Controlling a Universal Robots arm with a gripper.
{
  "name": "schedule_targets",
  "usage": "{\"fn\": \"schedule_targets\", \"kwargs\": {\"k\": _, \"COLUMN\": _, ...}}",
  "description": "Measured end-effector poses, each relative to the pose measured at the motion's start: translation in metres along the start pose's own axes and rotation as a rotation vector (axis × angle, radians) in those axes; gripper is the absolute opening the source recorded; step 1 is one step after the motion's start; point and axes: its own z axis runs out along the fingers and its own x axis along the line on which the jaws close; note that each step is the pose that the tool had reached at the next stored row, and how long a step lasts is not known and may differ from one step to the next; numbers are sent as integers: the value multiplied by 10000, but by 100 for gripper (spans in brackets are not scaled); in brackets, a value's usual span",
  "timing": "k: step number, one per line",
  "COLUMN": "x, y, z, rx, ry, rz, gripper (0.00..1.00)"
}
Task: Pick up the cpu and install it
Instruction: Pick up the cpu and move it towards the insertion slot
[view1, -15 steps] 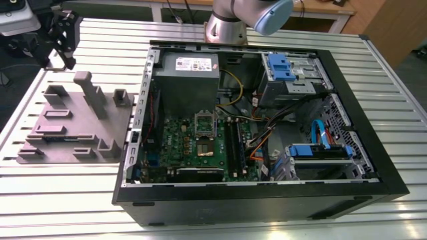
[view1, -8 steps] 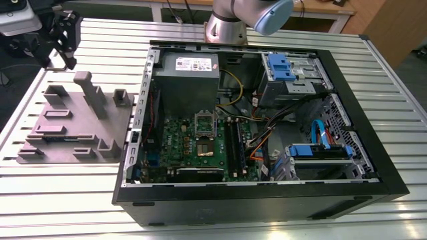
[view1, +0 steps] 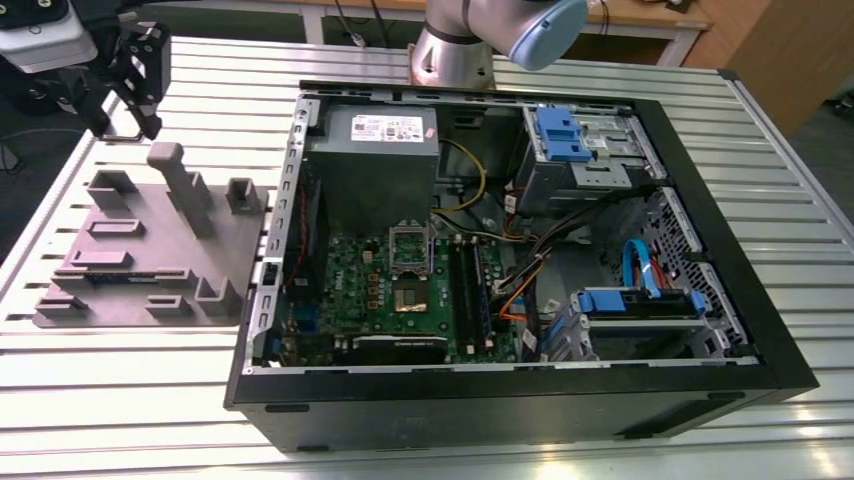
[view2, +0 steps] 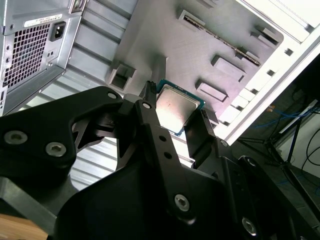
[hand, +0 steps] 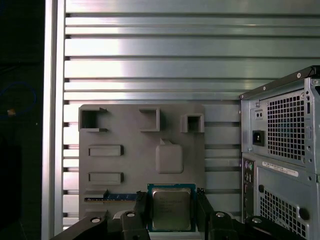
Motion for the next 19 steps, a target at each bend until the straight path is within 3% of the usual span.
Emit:
{"fn": "schedule_targets", "kwargs": {"k": 5, "x": -1, "y": 0, "z": 0, "rx": 0, "ry": 0, "rz": 0, "gripper": 47}}
{"fn": "schedule_targets", "kwargs": {"k": 9, "x": -1, "y": 2, "z": -40, "rx": 0, "ry": 0, "rz": 0, "gripper": 47}}
{"fn": "schedule_targets", "kwargs": {"k": 19, "x": -29, "y": 2, "z": -41, "rx": 0, "ry": 0, "rz": 0, "gripper": 47}}
